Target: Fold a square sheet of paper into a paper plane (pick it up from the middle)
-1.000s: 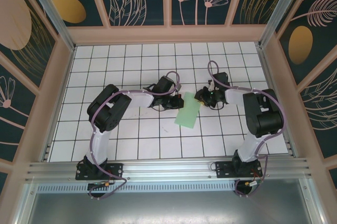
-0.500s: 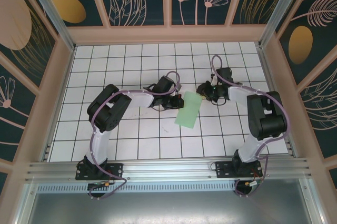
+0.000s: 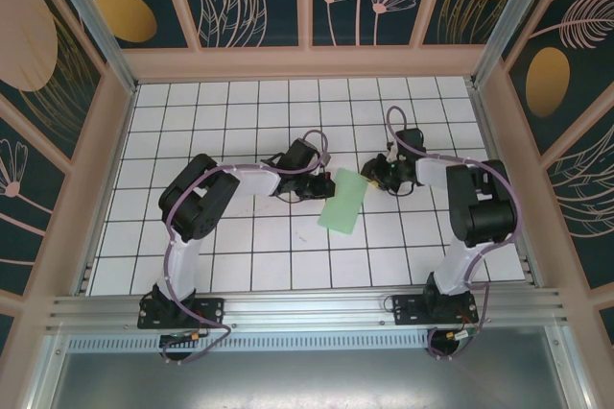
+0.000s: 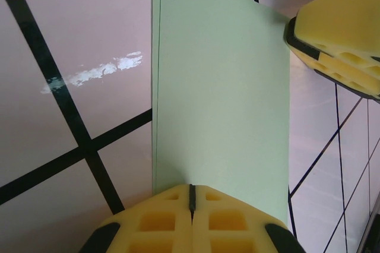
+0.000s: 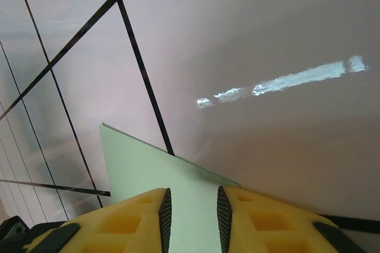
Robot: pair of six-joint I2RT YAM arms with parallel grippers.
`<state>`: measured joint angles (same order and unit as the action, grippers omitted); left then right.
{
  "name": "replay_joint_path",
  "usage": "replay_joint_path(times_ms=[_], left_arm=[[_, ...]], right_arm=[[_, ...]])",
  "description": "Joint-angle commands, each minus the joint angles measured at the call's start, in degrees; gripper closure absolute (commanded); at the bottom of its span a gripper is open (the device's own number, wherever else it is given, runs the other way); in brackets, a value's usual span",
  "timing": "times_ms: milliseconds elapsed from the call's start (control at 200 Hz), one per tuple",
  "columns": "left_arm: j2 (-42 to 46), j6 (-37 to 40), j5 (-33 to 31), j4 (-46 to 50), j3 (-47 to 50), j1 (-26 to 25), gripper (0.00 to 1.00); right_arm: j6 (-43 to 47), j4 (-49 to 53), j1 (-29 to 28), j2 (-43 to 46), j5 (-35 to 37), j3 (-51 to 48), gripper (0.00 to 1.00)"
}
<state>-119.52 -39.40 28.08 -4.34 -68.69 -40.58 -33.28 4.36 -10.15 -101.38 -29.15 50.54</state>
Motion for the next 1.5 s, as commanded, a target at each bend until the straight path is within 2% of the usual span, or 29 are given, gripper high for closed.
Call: replay_joint_path(times_ms=[0,475,540,605,726,861,1056,1296,1496], left_arm=[[-3.1,1.2,-3.5,6.4,1.5,-0.3,1.00],[-3.1,1.2,-3.4,6.5,1.5,-0.2,1.00],[-3.0,1.2,-3.4,6.5,1.5,-0.3,1.00],[-2.8,1.1,-3.5,6.5,1.6,-0.3,1.00],[-2.9,1.0,-3.5,6.5,1.5,-0.3,1.00],[-2.6,1.0,-3.6,6.5,1.2,-0.3,1.00],[-2.3,0.9,-3.7,6.2,1.4,-0.3,1.00],[-2.8,0.9,-3.1,6.0,0.8,-0.3,1.00],[-2.9,1.0,-3.2,6.0,1.0,-0.3,1.00]], right_arm=[[1.2,2.0,0.2,4.3,-1.8,2.5,0.69],[0.9,0.9,0.4,-3.5,-1.4,2.2,0.69],[1.0,1.2,0.5,-4.1,0.5,2.0,0.69],[1.2,1.6,0.7,-3.9,1.7,2.1,0.69],[1.2,1.5,0.7,-2.1,-0.4,2.8,0.69],[1.8,3.5,0.7,3.4,0.1,3.3,0.69],[-2.1,-1.2,-0.4,8.4,-5.7,-4.1,0.69],[-3.6,-2.2,-4.0,8.2,-4.7,-8.1,0.71],[-3.7,-1.4,-4.2,6.2,0.8,-11.1,0.72]])
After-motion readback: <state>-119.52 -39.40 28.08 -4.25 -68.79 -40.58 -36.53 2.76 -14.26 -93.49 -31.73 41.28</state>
